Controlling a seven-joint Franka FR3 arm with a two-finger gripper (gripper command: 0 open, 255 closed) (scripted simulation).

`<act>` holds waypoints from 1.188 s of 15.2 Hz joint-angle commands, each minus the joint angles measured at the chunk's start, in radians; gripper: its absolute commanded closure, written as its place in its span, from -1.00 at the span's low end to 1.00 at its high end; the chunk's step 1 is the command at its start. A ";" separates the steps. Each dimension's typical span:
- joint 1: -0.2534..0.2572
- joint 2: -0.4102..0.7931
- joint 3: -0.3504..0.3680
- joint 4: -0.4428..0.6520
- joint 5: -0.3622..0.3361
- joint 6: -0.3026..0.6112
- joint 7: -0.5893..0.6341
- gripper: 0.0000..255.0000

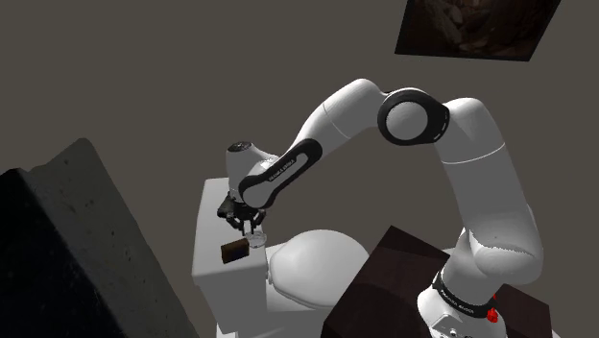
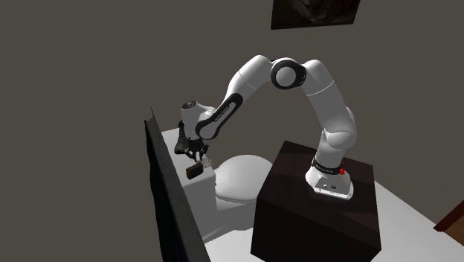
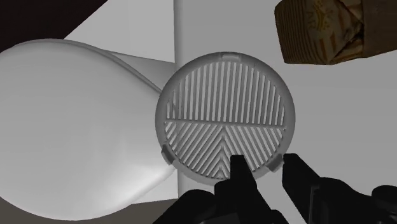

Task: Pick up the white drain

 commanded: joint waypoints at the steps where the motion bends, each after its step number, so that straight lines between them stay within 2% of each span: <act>1: -0.001 0.003 -0.002 -0.005 -0.001 -0.003 0.001 1.00; 6: -0.001 0.006 -0.003 -0.001 -0.001 -0.003 -0.001 1.00; 18: -0.020 -0.105 0.024 -0.004 0.034 -0.109 -0.024 1.00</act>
